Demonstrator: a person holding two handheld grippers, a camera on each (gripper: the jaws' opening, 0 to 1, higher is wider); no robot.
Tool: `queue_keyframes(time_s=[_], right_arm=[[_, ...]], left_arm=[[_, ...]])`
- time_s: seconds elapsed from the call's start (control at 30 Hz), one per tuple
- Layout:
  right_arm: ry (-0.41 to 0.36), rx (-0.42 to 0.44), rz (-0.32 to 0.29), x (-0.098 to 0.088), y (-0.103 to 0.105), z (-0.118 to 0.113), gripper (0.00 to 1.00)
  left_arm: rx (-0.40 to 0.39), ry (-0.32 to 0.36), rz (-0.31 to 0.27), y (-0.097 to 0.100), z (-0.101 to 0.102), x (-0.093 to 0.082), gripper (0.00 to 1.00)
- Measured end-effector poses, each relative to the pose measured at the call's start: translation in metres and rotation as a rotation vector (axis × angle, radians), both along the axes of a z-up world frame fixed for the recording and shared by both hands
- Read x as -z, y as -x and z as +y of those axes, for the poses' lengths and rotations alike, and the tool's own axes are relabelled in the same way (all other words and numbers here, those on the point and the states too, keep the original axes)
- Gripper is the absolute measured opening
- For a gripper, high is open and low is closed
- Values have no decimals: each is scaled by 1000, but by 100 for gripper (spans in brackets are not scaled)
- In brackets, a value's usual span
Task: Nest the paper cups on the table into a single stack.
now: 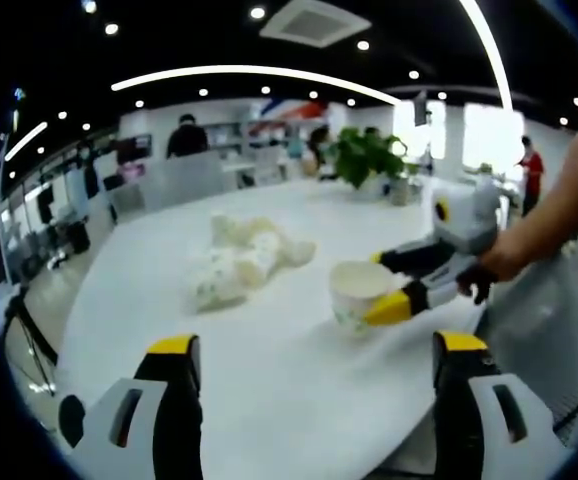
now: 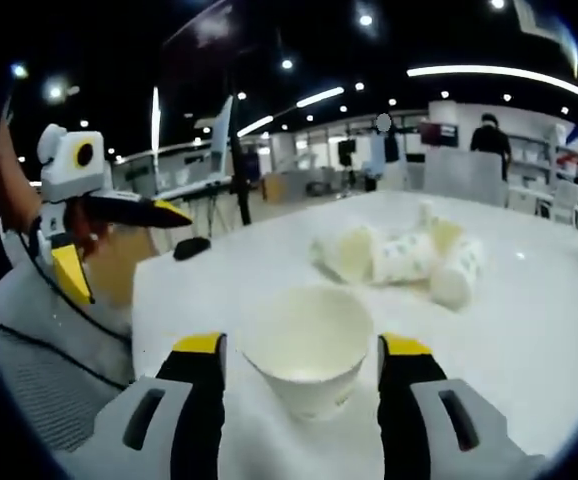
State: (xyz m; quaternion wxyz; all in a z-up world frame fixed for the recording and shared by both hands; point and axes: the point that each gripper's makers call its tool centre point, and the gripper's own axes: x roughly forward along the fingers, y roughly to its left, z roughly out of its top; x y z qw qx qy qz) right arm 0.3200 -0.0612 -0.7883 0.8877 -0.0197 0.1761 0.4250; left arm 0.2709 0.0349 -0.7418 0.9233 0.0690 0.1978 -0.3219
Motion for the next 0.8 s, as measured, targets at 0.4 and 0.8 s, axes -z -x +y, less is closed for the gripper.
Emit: queue_keyframes(time_s=[0.4,0.8], right_arm=[[-25,26,-49,-41,-7,-18,99],[34,138,-79,-47,2,-77,100]], left_arm=[[-1,-5,-3,0,1,0,96],[-16,7,-14,-2,3,-3,96]])
